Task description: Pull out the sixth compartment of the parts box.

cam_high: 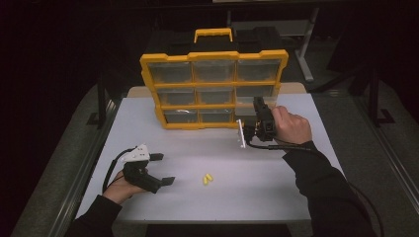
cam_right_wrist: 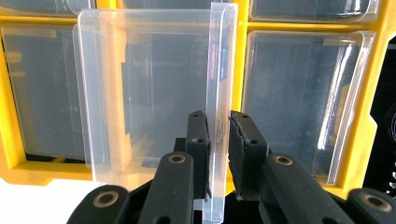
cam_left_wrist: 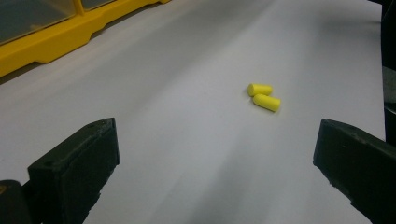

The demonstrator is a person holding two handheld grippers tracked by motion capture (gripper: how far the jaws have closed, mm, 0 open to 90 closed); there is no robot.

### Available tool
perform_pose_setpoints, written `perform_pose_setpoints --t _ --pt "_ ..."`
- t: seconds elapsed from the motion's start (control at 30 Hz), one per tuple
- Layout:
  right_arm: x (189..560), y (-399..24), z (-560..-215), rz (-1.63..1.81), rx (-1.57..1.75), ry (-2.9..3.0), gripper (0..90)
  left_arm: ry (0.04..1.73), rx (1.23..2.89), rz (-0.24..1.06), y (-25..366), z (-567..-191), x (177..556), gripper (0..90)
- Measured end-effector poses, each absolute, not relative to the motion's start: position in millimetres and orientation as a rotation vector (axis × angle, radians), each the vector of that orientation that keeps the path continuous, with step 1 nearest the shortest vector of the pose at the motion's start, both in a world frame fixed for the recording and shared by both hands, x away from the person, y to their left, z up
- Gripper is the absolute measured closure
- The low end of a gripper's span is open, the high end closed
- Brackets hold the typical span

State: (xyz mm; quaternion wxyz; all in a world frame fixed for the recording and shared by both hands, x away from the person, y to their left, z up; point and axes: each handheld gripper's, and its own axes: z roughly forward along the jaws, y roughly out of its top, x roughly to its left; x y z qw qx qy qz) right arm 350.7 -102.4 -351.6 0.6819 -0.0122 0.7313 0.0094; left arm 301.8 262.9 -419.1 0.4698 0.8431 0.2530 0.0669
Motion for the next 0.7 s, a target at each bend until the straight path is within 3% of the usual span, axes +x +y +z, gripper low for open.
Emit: perform_pose_setpoints --t 0.7 --pt "336.3 -102.8 -351.6 0.026 -0.036 1.637 77.5 0.620 2.067 0.163 262.9 -419.1 301.6 0.0"
